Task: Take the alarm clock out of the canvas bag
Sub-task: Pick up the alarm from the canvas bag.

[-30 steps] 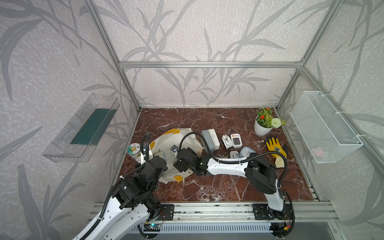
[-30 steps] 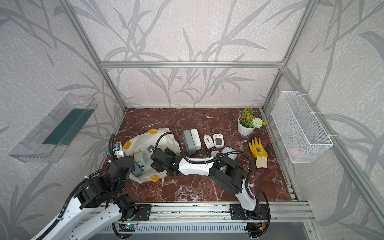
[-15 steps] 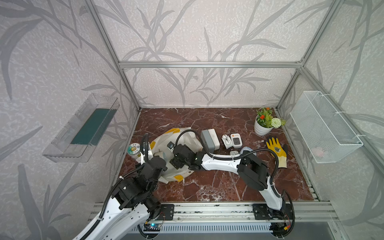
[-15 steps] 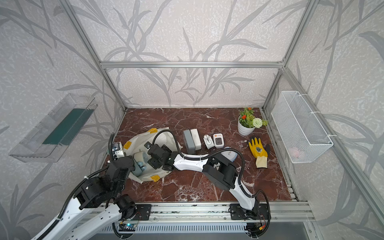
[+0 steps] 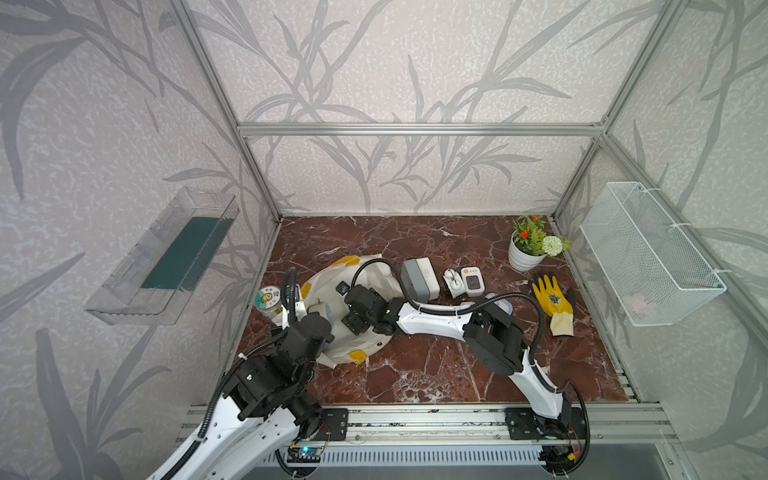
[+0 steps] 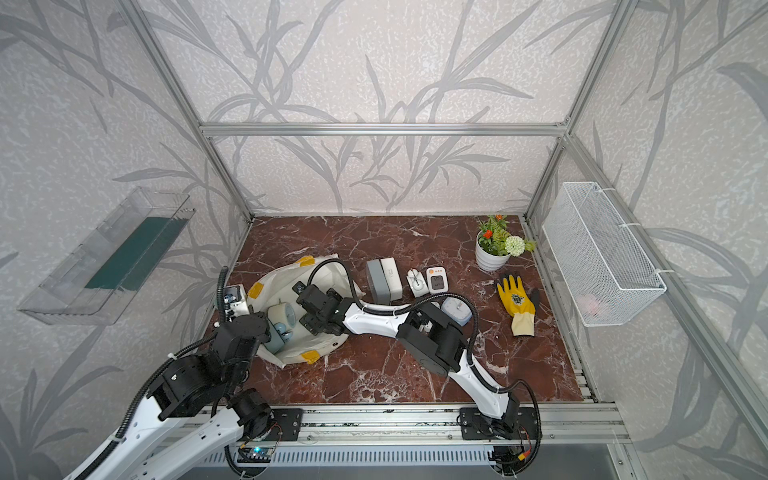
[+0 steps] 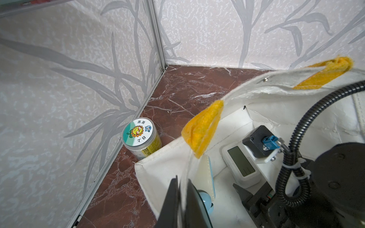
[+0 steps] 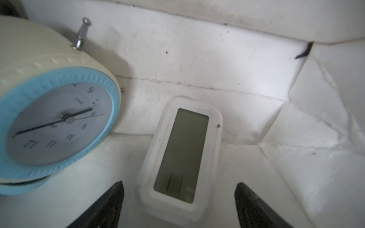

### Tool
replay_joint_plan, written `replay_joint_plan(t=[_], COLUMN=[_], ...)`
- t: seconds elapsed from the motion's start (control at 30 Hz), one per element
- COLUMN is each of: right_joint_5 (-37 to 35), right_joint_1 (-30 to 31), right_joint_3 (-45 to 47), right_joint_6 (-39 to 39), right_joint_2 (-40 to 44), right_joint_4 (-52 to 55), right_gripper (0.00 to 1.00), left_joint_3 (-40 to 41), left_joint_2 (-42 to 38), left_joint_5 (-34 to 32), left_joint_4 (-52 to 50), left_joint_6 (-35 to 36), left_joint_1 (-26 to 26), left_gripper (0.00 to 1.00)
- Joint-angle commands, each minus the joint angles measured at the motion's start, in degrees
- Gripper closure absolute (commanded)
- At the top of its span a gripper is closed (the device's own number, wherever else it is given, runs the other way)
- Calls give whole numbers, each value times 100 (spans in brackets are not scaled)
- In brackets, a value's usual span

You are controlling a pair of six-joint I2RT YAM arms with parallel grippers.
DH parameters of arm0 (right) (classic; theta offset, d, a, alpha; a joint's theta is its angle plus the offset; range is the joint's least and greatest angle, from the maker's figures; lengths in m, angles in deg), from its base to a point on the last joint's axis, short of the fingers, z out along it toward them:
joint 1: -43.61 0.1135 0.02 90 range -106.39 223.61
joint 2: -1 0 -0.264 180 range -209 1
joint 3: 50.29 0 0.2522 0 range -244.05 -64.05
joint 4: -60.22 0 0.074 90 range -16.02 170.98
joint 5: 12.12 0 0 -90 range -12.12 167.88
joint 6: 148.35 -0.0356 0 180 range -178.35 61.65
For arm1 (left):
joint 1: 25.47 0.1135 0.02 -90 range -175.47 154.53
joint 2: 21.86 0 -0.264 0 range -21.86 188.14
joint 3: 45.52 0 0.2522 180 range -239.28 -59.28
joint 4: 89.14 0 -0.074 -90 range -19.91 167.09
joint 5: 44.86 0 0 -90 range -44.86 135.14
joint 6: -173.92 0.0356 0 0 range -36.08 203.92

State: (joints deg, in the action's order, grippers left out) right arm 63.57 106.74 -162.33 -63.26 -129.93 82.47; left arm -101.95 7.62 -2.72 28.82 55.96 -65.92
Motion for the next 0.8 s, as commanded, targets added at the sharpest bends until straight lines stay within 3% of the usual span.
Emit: replay_joint_plan(t=[0.0,0.33,0.77], right_joint_5=[-48,-52,59], right_joint_1=[-16,-14,-55], right_joint_3=[-238,-483,-240], right_joint_6=[-87,-125,-118], right_joint_2=[-131,-335,-158], right_joint_4=[184,215,89], right_gripper=[12,16,45], left_joint_3=[38,49,84], left_joint_2=[-51,-46,-39], left_joint_5=[2,39,24], left_joint_4=[213,217,211], left_joint_6=[-25,-33,-56], left_joint_1=[13,12,10], left_gripper=[100,100,100])
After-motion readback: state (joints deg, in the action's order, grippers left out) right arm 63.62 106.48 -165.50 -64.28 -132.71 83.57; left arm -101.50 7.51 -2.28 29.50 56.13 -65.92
